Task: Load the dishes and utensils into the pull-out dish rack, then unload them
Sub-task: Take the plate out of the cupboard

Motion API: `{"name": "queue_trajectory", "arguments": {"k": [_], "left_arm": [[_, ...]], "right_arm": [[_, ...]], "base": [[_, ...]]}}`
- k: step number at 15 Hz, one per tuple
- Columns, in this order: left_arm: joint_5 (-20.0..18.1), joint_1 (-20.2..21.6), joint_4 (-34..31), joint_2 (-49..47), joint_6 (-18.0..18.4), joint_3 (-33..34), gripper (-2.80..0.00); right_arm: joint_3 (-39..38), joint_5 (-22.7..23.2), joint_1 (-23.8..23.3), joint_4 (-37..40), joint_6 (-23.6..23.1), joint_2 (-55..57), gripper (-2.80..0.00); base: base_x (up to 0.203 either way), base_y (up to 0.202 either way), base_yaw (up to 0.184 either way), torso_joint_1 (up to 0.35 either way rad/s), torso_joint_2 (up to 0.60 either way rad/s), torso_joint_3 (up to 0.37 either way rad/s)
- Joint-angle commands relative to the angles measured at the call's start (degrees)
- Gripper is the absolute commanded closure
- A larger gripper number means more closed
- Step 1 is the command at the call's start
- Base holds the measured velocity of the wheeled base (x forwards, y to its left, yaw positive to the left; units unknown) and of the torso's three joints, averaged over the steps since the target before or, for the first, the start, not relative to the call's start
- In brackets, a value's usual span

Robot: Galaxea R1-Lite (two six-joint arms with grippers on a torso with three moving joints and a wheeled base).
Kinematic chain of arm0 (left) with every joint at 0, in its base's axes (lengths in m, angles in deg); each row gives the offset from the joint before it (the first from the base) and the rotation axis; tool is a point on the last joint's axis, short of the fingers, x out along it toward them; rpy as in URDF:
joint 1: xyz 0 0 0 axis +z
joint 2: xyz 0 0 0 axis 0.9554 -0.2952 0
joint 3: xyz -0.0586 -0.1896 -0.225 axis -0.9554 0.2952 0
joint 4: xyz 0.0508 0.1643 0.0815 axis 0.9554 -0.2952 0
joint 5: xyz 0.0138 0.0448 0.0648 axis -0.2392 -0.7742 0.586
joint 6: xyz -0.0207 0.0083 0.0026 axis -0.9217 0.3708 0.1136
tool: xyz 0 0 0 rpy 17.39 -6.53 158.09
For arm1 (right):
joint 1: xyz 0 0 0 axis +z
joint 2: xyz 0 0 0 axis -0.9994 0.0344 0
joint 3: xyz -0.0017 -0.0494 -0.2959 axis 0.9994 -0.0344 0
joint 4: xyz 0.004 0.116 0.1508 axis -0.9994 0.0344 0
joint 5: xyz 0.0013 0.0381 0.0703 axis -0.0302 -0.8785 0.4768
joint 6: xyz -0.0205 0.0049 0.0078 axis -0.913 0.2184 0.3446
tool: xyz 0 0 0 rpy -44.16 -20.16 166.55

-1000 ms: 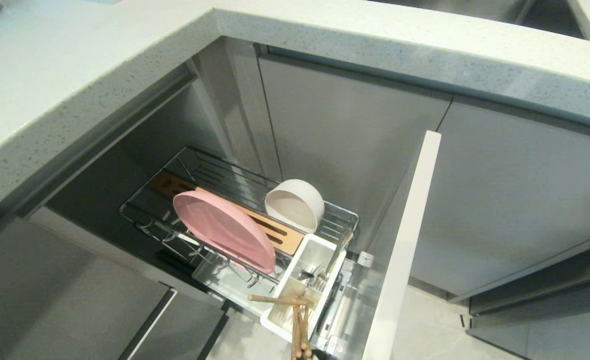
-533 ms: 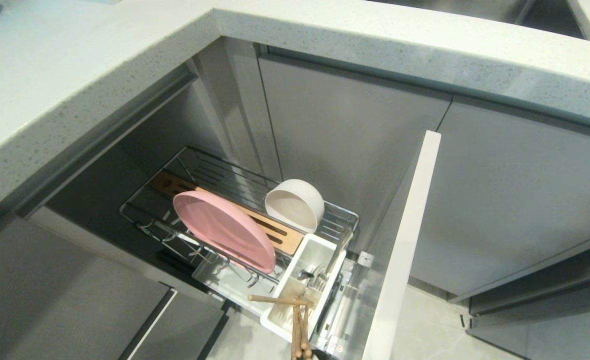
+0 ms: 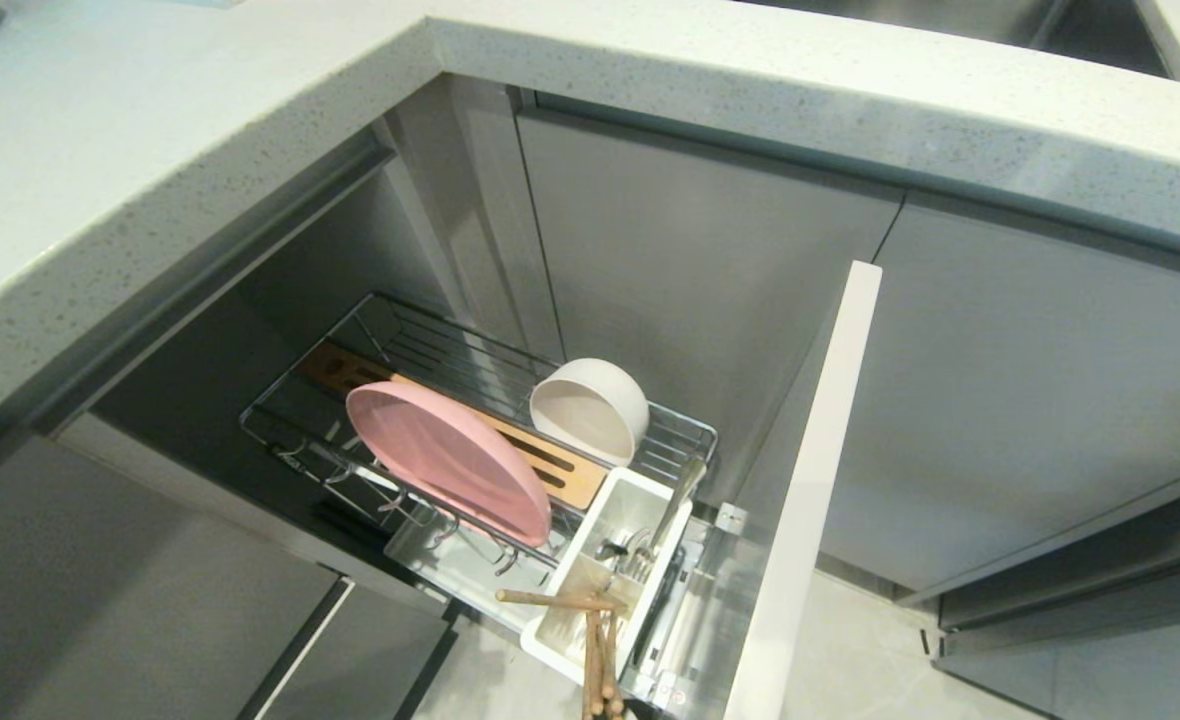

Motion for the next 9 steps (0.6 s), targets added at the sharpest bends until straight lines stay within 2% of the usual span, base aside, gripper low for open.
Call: {"name": "queue_trajectory", "arguments": {"k": [1, 9], "left_arm": [[0.0, 0.0, 0.1, -0.1, 0.0, 1.3, 0.00], [0.0, 0.0, 0.1, -0.1, 0.0, 1.3, 0.00]], "right_arm": [[-0.1, 0.0, 0.0, 0.0, 0.0, 0.0, 0.00], [-0.1, 0.0, 0.0, 0.0, 0.0, 0.0, 0.00]], "base": [[0.000, 0.000, 0.000, 0.000, 0.00, 0.000], [0.000, 0.000, 0.000, 0.000, 0.00, 0.000]]}}
